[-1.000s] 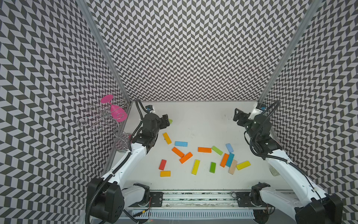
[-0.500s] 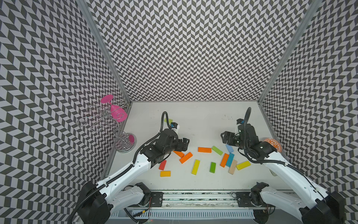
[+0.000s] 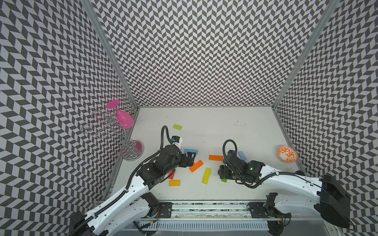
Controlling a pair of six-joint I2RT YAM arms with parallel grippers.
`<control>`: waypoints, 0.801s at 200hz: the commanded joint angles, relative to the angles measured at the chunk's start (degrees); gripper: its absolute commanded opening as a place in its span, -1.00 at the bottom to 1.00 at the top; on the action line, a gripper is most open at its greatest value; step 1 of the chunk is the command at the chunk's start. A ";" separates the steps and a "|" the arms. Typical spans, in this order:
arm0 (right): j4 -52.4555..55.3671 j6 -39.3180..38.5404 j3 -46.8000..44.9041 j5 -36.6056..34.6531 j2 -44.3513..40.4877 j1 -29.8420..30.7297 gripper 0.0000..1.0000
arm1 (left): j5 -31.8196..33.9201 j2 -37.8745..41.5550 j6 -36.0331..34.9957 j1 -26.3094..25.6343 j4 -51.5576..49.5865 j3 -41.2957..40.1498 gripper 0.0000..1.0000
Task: Assemble a giraffe with building blocks
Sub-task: Pick up the building block from the center of the board.
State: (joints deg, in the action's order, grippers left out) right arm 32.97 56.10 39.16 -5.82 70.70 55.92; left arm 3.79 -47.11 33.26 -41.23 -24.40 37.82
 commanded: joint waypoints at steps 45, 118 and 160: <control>-0.62 12.84 0.48 -4.14 6.19 2.97 0.50 | 4.29 1.45 -0.35 0.75 -2.95 1.11 0.91; -0.60 13.23 3.99 -6.08 14.36 2.49 0.28 | 3.69 1.98 -0.80 1.07 -2.58 0.24 0.90; 0.30 13.16 5.48 -6.56 16.32 2.09 0.11 | 2.71 2.29 -0.71 1.31 -1.66 -0.60 0.89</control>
State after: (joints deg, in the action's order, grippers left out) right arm 32.97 68.42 43.53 -10.83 85.93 58.30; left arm 6.70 -45.63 32.64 -40.45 -26.44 37.82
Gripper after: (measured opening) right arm 0.575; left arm 0.950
